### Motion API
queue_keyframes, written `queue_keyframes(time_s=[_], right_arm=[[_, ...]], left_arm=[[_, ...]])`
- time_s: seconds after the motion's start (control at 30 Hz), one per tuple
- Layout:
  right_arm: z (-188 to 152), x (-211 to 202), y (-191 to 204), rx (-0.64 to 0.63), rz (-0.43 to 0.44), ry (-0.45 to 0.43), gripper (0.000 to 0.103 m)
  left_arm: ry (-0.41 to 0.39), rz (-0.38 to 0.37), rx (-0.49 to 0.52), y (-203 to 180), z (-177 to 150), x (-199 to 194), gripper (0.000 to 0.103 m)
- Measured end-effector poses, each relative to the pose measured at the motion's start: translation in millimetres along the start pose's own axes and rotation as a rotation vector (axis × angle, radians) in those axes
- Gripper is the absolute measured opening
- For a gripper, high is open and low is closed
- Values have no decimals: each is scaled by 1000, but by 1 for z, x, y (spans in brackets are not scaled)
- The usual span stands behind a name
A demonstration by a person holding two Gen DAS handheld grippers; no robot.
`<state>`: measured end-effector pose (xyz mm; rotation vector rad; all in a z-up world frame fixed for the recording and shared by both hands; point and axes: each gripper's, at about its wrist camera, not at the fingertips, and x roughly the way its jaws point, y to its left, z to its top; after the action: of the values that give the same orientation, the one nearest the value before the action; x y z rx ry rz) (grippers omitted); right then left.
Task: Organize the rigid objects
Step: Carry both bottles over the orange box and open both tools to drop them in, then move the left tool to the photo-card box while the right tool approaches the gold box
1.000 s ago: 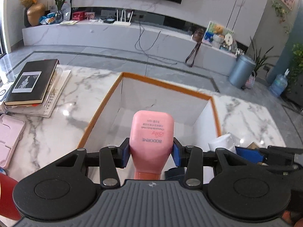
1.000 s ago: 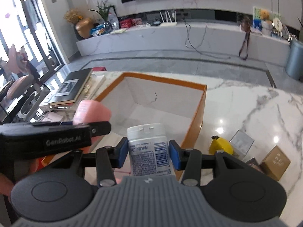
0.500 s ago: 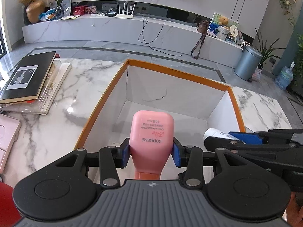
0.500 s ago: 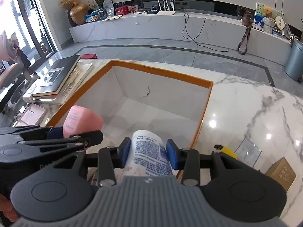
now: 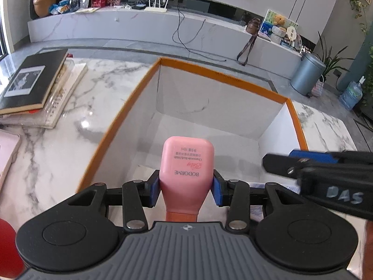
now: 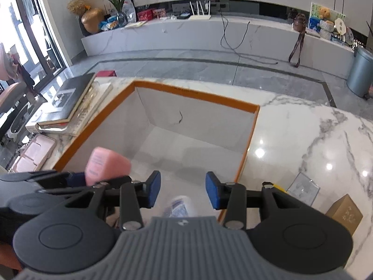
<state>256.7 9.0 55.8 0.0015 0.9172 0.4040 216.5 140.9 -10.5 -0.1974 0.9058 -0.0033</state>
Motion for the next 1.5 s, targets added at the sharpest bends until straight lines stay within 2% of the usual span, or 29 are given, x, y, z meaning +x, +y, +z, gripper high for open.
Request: queue_keyframes(time_s=[0.17, 0.47, 0.6, 0.77, 0.8, 0.87, 0.97, 1.07, 1.13, 1.2, 1.5], right_arm=[[-8, -20, -2, -7, -20, -57, 43], [-28, -61, -29, 53, -30, -149, 43], [-38, -71, -40, 67, -32, -155, 43], [-50, -73, -57, 87, -57, -139, 43], [-52, -73, -61, 95, -62, -133, 43], [-57, -72, -70, 110, -75, -124, 43], [-64, -74, -80, 129, -84, -115, 43], [-72, -77, -90, 144, -95, -106, 43], [-79, -79, -97, 154, -102, -98, 43], [-85, -81, -104, 165, -108, -90, 43], [-113, -98, -138, 233, -156, -79, 43]], left_arm=[[31, -9, 20, -12, -5, 6, 50], [104, 76, 60, -26, -4, 22, 50], [177, 98, 63, -27, -1, 32, 50], [213, 126, 81, -30, -5, 35, 51], [212, 130, 77, -30, -5, 35, 52], [199, 164, 84, -31, -6, 32, 63], [166, 177, 101, -34, -7, 22, 68], [97, 195, 117, -41, -7, 5, 70], [24, 175, 151, -51, -7, -11, 70], [-26, 122, 195, -66, -10, -27, 70], [-13, -55, 388, -137, -28, -56, 67]])
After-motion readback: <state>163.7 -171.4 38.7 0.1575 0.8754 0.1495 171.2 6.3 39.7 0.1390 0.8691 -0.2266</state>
